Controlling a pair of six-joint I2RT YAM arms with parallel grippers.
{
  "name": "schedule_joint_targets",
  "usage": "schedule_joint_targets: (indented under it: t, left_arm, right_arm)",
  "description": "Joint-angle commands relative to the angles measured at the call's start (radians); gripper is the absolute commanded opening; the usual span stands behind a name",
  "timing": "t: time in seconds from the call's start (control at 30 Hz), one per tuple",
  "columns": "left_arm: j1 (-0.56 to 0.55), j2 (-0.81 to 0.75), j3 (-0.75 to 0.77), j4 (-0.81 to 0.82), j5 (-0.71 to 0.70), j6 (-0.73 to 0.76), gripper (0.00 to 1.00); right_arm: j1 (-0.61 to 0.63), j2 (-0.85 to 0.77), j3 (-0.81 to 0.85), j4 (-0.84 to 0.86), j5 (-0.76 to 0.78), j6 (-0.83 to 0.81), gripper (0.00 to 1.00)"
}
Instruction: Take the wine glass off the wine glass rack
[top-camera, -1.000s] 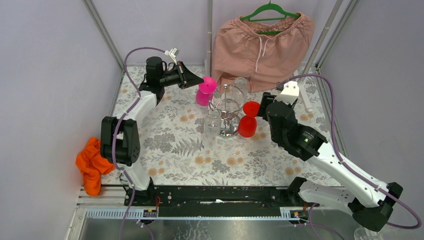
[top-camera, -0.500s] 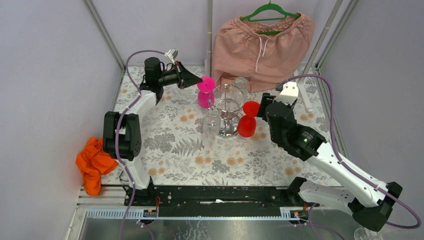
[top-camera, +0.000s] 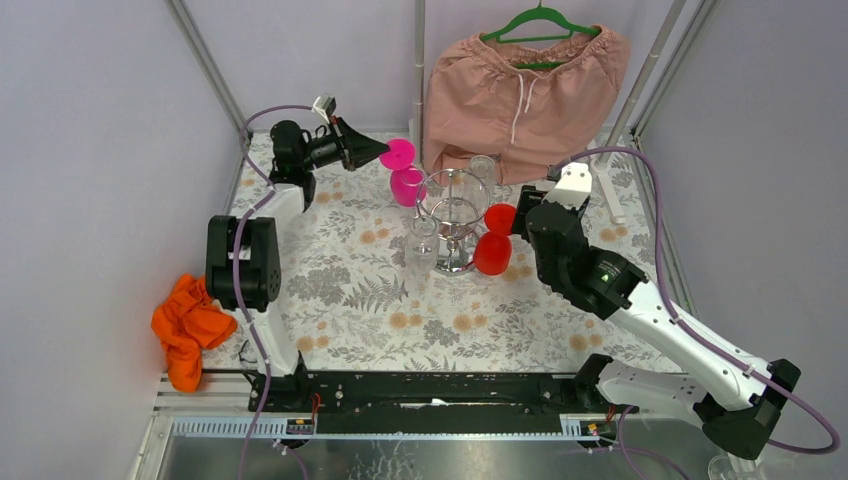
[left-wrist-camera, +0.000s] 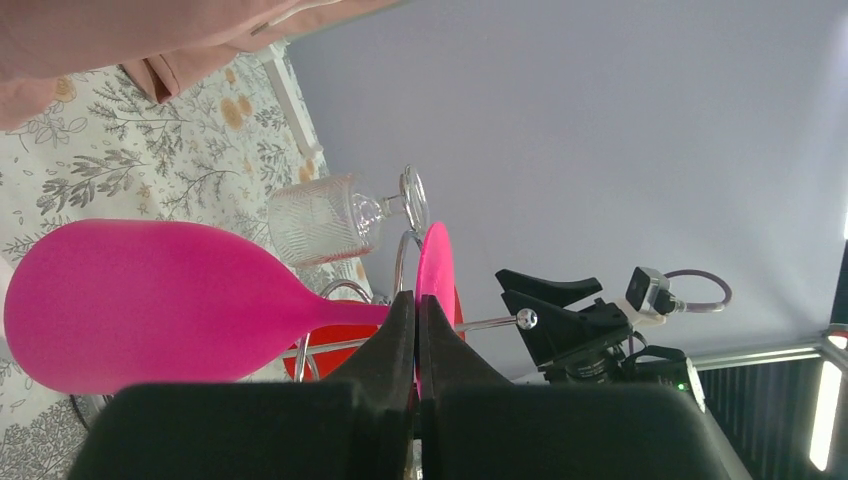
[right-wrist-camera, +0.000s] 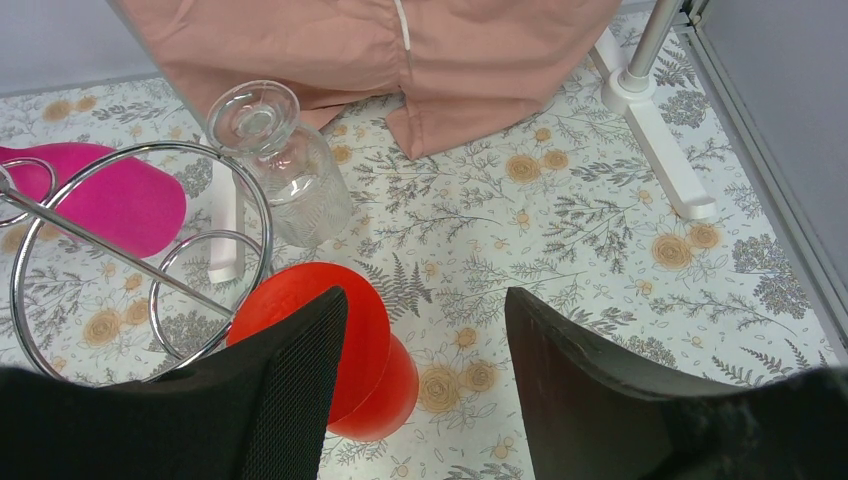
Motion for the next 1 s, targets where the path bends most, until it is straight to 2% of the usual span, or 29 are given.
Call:
schedule_joint_targets:
  t: [0.0,0.17,0.27,0.53,0.7,0.87,0.97]
  left_arm:
    - [0.003,0.029,-0.015,0.127,0.005,-0.075,0.0]
    - [0.03,0.028,-0.017,0.175,-0.007,-0.117,0.0]
    - [0.033,-0.008,-0.012,0.146,-0.019,-0.101,0.0]
    - [0.035,-0.163,0.041,-0.158,-0.079,0.091,0.0]
    - [0.035,-0.276,0.051,-0.276,-0.122,0.16,0.0]
    - [0.032,-0.422,0.079,-0.465,-0.178,0.279,0.0]
    - [0.028,-0.509,0.074,-0.503,-0.186,0.287,0.0]
  right_arm:
    - [0.006,0.003,0.006,0.035,0.022,0.017,0.67]
    - [0.007,0.002,0.006,0.033,0.024,0.016,0.67]
    - [0.006,-0.003,0.005,0.034,0.021,0.019,0.67]
    - [0.006,-0.032,-0.021,0.027,0.015,0.033,0.67]
    - [0.007,-0.06,-0.039,0.018,0.012,0.047,0.67]
    - [0.005,-0.092,-0.053,0.007,-0.007,0.067,0.67]
    - [0.007,-0.108,-0.058,0.003,-0.022,0.08,0.67]
